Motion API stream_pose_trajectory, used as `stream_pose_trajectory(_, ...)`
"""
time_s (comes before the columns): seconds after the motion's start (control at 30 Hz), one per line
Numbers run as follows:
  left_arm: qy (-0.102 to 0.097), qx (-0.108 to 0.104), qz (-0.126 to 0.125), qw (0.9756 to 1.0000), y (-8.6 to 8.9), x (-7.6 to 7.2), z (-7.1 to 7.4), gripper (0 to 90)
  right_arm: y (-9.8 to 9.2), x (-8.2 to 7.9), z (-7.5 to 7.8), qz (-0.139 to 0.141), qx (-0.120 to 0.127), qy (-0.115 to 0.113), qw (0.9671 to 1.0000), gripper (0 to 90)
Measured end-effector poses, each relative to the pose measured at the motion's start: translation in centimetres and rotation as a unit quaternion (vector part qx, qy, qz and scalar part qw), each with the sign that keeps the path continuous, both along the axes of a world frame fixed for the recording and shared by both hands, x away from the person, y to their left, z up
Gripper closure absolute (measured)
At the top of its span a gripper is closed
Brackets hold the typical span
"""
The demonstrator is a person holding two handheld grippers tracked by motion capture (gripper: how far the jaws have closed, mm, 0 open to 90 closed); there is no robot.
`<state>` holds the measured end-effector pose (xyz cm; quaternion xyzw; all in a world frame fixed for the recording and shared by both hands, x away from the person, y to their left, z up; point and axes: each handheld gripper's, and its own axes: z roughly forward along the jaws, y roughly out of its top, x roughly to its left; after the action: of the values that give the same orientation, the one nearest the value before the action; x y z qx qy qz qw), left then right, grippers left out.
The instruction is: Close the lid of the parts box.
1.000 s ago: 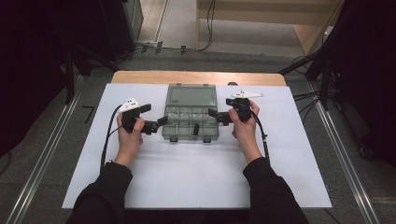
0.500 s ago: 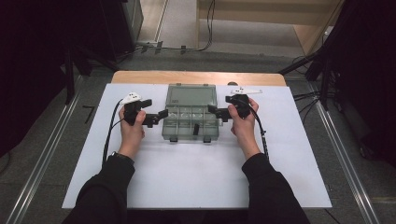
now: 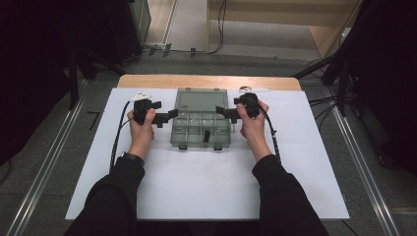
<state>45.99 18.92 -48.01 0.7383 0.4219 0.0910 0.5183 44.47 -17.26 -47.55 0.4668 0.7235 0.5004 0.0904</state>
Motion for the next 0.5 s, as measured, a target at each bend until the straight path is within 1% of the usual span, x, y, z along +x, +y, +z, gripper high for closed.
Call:
stream_pose_trajectory(0.07,0.006,-0.012,0.005,0.9999,0.0,0.4,-0.1,4.3,0.0,0.3,-0.1,-0.001,0.0,0.004,1.0,0.0)
stream_pose_trajectory(0.13,0.014,-0.015,0.004,0.9998,0.0,0.8,-0.3,4.6,-0.1,0.6,-0.3,-0.002,0.003,0.008,1.0,0.0)
stream_pose_trajectory(0.17,0.018,-0.018,0.003,0.9997,-0.1,1.0,-0.4,5.1,-0.2,0.7,-0.4,-0.003,0.004,0.012,0.9999,0.0)
stream_pose_trajectory(0.2,0.02,-0.016,0.0,0.9997,-0.1,1.2,-0.4,5.7,-0.3,0.9,-0.5,-0.005,0.007,0.018,0.9998,0.0)
stream_pose_trajectory(0.27,0.026,-0.024,0.0,0.9994,-0.3,1.5,-0.5,5.8,-0.4,1.2,-0.8,-0.005,0.013,0.024,0.9996,0.0)
stream_pose_trajectory(0.3,0.029,-0.023,0.001,0.9993,-0.3,1.7,-0.6,5.8,-0.4,1.4,-0.9,-0.005,0.015,0.03,0.9994,0.0)
stream_pose_trajectory(0.33,0.03,-0.022,0.008,0.9993,-0.4,1.8,-0.6,6.7,-0.4,1.5,-1.0,-0.007,0.018,0.032,0.9993,0.0)
stream_pose_trajectory(0.37,0.03,-0.02,0.019,0.9992,-0.4,1.9,-0.6,9.0,-0.4,1.6,-1.1,-0.013,0.019,0.036,0.9991,5.0)
stream_pose_trajectory(0.4,0.036,-0.029,0.026,0.9986,-0.3,2.1,-0.7,9.4,-0.4,1.8,-1.2,-0.016,0.02,0.039,0.9989,5.9)
stream_pose_trajectory(0.43,0.041,-0.033,0.027,0.9983,-0.3,2.3,-0.8,14.2,-0.3,1.9,-1.3,-0.015,0.024,0.045,0.9986,5.9)
stream_pose_trajectory(0.47,0.045,-0.024,0.03,0.9983,-0.5,2.5,-0.9,15.3,-0.3,2.1,-1.4,-0.017,0.026,0.051,0.9982,6.3)
stream_pose_trajectory(0.5,0.049,-0.021,0.032,0.998,-0.6,2.7,-0.9,16.1,-0.2,2.2,-1.5,-0.017,0.028,0.055,0.9979,8.1)
